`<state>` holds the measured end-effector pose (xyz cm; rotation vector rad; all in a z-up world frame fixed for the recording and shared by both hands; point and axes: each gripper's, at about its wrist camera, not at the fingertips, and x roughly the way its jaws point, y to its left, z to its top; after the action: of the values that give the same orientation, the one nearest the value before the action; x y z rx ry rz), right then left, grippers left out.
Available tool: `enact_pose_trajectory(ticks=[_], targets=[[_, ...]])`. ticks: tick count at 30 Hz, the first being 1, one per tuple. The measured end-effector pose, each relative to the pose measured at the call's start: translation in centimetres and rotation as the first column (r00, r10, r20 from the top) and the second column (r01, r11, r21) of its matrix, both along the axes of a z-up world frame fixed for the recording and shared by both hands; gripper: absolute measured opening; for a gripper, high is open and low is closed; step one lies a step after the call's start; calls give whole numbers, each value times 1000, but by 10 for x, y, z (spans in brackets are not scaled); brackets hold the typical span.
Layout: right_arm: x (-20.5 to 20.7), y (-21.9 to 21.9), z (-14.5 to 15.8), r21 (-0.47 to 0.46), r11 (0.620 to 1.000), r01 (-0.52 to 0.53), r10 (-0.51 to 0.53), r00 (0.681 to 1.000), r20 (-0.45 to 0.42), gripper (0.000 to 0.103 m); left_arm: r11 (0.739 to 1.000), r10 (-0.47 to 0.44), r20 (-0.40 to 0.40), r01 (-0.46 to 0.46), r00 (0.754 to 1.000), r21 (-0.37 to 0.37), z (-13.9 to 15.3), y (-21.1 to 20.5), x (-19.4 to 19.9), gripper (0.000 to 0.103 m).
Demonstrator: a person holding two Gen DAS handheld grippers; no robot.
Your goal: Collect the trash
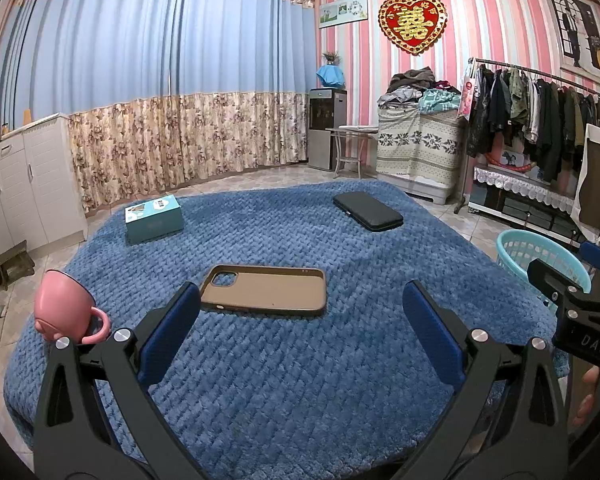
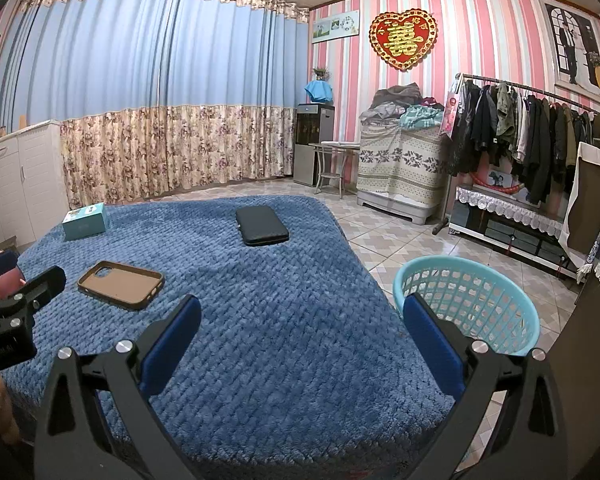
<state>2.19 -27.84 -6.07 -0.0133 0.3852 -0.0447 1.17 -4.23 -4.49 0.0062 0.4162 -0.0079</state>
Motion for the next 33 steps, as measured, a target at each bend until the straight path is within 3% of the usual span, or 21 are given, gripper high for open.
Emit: enact_pose_trajectory(ticks=[33], targets=[[1,1,-3,-2,1000,0,0,1000,1,99,1000,0,1,0,1000,2,0,0,-1,98]])
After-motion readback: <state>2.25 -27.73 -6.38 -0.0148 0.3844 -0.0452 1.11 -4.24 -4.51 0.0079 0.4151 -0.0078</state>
